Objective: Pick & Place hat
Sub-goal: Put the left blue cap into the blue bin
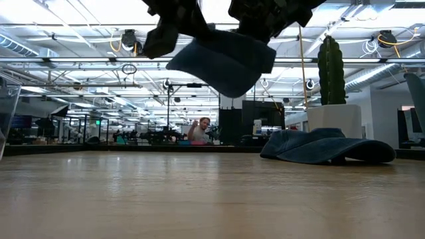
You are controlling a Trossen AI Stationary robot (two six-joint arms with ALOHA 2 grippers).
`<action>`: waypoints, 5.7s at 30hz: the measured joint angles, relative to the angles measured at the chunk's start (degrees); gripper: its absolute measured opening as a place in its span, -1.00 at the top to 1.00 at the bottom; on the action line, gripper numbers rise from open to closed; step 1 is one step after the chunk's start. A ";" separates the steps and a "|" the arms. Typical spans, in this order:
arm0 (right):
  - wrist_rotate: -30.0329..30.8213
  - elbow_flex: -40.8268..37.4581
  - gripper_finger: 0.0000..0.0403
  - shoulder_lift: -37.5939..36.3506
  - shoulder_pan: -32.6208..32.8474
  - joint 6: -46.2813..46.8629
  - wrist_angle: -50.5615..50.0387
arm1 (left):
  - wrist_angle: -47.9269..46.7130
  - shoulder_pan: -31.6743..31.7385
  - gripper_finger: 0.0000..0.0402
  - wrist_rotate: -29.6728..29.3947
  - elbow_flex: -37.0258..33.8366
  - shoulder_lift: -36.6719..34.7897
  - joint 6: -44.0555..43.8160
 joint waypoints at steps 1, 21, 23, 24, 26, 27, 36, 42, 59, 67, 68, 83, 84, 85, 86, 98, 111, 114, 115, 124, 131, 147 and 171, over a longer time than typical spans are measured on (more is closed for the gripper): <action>0.73 0.00 0.97 0.00 0.08 0.01 -0.14 | 0.12 0.26 0.82 -0.17 0.00 0.00 -2.39; 8.80 0.05 0.98 -8.74 1.97 0.17 -4.99 | -0.51 3.55 -0.27 1.36 0.00 0.00 -50.44; 10.28 -0.10 0.98 -10.61 2.70 0.19 -6.22 | -2.59 4.14 -0.32 2.64 0.04 0.00 -54.24; 10.41 -0.07 0.98 -11.50 3.05 0.21 -6.17 | -4.11 4.44 -0.34 4.15 0.04 0.00 -54.98; 11.71 -0.07 0.98 -13.57 4.10 0.52 -7.54 | -7.13 5.09 -0.37 8.15 0.04 0.00 -56.64; 12.48 -0.07 0.98 -14.53 4.73 0.71 -7.60 | -8.27 5.44 -0.39 10.07 0.04 0.00 -58.09; 14.68 -0.04 0.98 -23.04 11.02 1.99 -9.63 | -13.07 8.46 -0.41 16.29 -0.02 -4.07 -56.18; 14.87 -0.04 0.98 -28.67 16.15 3.46 -9.80 | -15.33 9.44 -0.40 16.28 0.07 -12.80 -56.83; 6.84 0.57 0.98 -34.87 36.46 14.33 -23.32 | -9.76 22.93 -0.40 75.99 -8.71 -33.27 -55.01; 12.91 4.01 0.96 -29.48 49.30 25.44 -30.33 | -10.96 28.53 -0.40 77.85 -11.24 -39.29 -56.05; 13.66 4.07 0.97 -29.19 50.60 27.07 -30.83 | -12.47 28.99 -0.40 75.97 -11.34 -39.58 -57.18; 31.41 4.15 0.97 -28.79 73.38 44.60 -30.37 | -12.37 30.03 -0.40 66.68 -11.32 -39.29 -60.33; 32.53 4.15 0.98 -28.79 75.13 45.40 -30.85 | -12.07 30.03 -0.40 66.69 -11.32 -39.23 -60.49; 34.06 4.15 0.98 -28.79 76.76 46.18 -31.67 | -11.74 30.03 -0.40 66.67 -11.32 -39.23 -60.60; 35.79 4.15 0.98 -28.79 78.33 46.89 -32.73 | -11.57 30.03 -0.40 66.67 -11.32 -39.24 -60.73; 42.98 -2.98 0.98 -28.26 89.18 51.09 -29.64 | -11.54 30.03 -0.40 66.65 -11.32 -39.26 -60.59; 43.20 -5.77 0.98 -28.26 91.14 47.92 -28.02 | -11.56 30.03 -0.40 66.63 -11.30 -39.26 -60.71; 43.83 -6.10 0.98 -28.26 91.14 47.08 -27.56 | -11.56 30.03 -0.40 66.63 -11.30 -39.26 -60.69; 44.27 -6.42 0.98 -28.26 91.14 46.89 -27.38 | -11.56 30.03 -0.40 66.63 -11.30 -39.26 -60.72; 44.16 -11.26 0.98 -28.26 91.14 46.71 -21.53 | -11.56 30.03 -0.40 66.63 -11.30 -39.26 -60.69; 44.53 -14.00 0.98 -28.24 91.14 47.21 -21.28 | -11.56 30.03 -0.40 66.63 -11.30 -39.26 -60.69; 47.57 -14.91 0.98 -28.25 90.97 46.89 -22.96 | -11.57 30.03 -0.40 66.63 -11.30 -39.26 -60.67; 50.64 -14.93 0.98 -28.26 89.50 51.31 -30.27 | -11.56 30.03 -0.40 66.63 -11.30 -39.26 -60.67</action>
